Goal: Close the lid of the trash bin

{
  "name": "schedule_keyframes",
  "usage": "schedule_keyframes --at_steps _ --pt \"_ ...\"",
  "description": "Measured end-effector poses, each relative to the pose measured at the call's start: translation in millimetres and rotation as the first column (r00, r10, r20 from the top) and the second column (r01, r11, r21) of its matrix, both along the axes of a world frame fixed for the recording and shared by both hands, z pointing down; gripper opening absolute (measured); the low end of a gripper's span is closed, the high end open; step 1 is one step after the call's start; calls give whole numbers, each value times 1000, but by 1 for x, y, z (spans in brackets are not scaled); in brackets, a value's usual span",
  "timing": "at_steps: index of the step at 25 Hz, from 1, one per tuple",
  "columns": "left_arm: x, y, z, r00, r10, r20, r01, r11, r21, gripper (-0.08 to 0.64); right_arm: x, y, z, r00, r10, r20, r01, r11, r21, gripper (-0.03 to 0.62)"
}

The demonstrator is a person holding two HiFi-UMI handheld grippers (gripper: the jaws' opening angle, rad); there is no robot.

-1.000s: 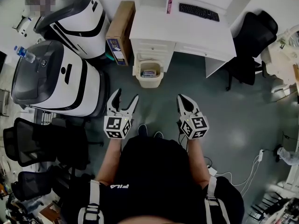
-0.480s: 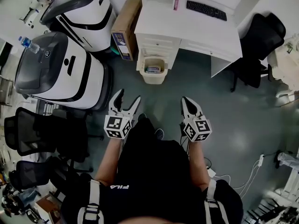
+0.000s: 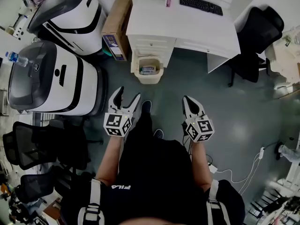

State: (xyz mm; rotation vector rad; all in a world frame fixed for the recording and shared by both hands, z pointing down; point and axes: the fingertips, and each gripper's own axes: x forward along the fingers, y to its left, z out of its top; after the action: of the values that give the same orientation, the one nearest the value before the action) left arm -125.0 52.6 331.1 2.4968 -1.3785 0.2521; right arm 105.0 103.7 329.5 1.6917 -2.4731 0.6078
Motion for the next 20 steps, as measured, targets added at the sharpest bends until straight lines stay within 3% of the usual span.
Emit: schedule_keyframes --at_steps 9,20 --pt "4 -77 8 1000 27 11 -27 1000 -8 334 -6 -69 6 1000 2 -13 -3 1000 -27 3" --pt "2 -117 33 999 37 28 -35 998 -55 334 -15 -110 30 1000 -1 3 1 997 -76 5"
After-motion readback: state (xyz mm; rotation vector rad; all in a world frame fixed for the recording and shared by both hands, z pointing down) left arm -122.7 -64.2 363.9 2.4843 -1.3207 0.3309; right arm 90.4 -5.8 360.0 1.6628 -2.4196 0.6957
